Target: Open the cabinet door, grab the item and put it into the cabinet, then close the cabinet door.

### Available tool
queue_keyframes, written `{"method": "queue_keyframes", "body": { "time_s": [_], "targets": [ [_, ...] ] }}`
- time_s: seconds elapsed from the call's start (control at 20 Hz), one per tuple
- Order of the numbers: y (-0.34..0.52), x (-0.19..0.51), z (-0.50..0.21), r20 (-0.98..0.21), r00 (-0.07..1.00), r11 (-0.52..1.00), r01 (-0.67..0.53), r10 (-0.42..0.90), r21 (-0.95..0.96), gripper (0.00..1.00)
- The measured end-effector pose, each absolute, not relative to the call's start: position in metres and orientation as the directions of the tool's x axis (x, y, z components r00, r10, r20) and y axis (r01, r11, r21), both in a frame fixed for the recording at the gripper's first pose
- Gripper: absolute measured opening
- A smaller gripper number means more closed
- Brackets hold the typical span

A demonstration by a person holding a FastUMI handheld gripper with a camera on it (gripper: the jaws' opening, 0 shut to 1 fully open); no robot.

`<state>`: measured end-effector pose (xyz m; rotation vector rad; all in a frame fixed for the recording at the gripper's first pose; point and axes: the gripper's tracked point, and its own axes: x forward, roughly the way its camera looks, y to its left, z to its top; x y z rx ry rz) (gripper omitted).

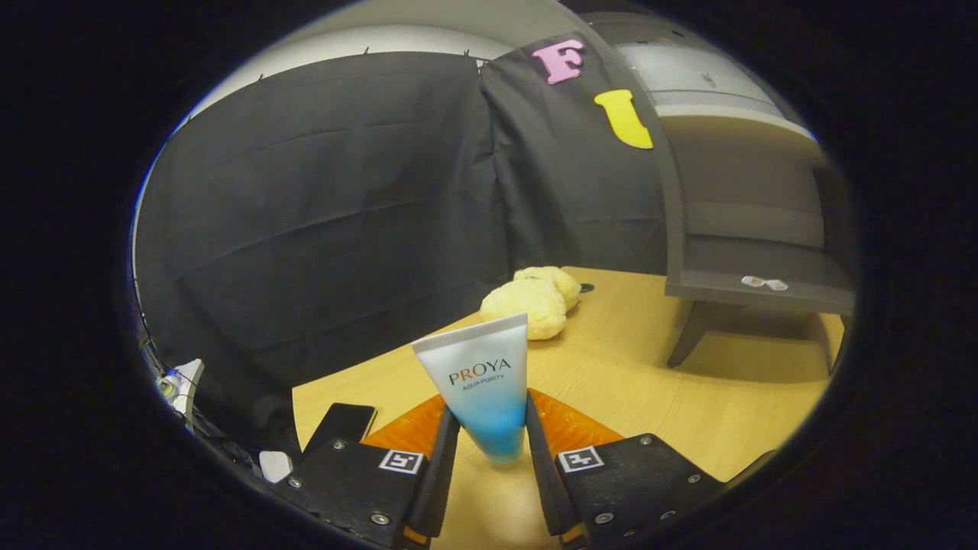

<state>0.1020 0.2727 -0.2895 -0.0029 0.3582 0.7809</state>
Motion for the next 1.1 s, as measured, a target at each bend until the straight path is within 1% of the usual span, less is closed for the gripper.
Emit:
{"method": "queue_keyframes", "body": {
  "time_s": [0.3, 0.6, 0.8, 0.95, 1.1],
  "targets": [
    [0.237, 0.125, -0.206, -0.233, 0.756, 0.787, -0.612, 0.612, 0.078, 0.49],
    [0.190, 0.155, -0.108, -0.126, 0.858, 0.866, -0.500, 0.497, 0.008, 0.49],
    [0.163, 0.180, -0.054, -0.094, 0.905, 0.907, -0.419, 0.414, -0.035, 0.49],
    [0.144, 0.202, -0.024, -0.087, 0.930, 0.933, -0.359, 0.358, 0.005, 0.49],
    [0.124, 0.234, 0.001, -0.079, 0.962, 0.964, -0.264, 0.261, -0.031, 0.49]
  ]
}}
